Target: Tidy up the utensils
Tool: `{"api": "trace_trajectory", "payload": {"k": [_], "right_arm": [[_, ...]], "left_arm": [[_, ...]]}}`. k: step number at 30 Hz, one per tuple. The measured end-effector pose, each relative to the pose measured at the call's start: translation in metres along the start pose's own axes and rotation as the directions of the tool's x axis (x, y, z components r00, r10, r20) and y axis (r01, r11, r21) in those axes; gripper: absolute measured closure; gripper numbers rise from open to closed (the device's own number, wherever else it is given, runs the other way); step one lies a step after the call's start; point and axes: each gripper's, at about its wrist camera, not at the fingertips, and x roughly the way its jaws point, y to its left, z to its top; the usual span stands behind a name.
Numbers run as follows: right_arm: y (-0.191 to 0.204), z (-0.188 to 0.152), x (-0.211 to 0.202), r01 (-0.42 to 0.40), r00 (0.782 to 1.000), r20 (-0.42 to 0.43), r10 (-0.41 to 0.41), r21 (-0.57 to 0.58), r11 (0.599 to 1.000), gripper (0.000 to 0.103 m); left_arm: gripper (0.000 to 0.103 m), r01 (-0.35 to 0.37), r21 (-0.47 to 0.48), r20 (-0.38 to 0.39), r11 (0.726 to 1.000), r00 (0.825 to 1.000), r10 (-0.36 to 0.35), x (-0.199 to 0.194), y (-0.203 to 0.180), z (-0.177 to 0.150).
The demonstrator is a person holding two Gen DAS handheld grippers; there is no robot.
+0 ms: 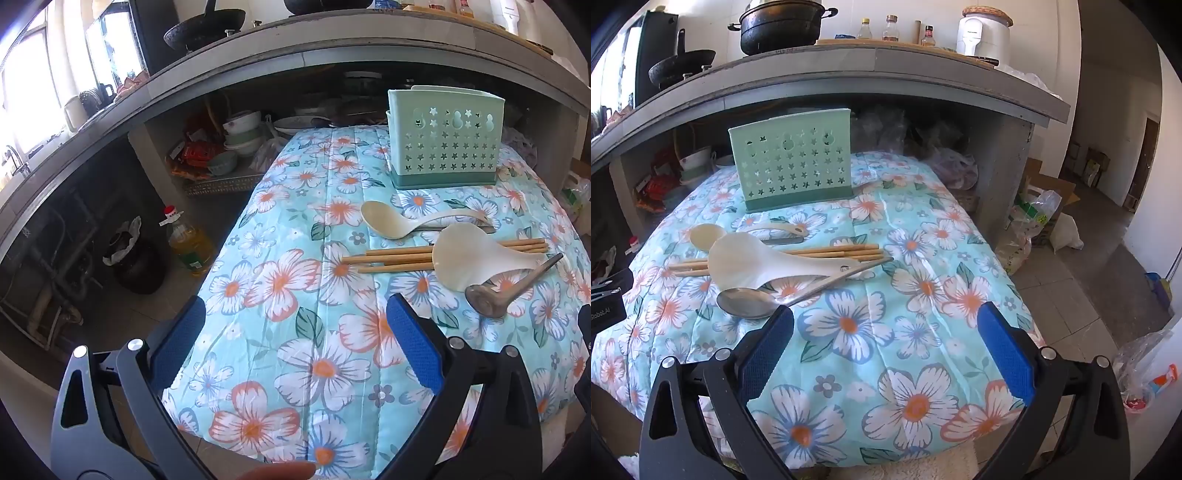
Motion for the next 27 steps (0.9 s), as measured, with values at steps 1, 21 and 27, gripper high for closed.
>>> {"api": "trace_trajectory", "payload": {"k": [1,21,27], "right_arm": [[0.0001,0.0000,-0.0001,0.002,1.000,0.002,-0.002,0.000,1.000,0.006],[0.0010,0.0004,-0.0005,0.000,1.000,0.004,0.000,-0.001,1.000,0.006],[0.0006,0.0016,-0.0024,0.001,1.000,0.004,-0.001,-0.004,1.000,0.006]], "left_arm": [[0.009,-0.001,0.001,-0.001,1.000,1.000,0.001,0.0001,-0.0001,0.0000],[0.009,-0.004,0.003,-0.006,1.000,1.000,0.004,0.0014,-0.0010,0.0014],[0.009,0.001,-0.003,-0.007,1.000,1.000,-0.001,0.0023,0.0024,0.0013]]}}
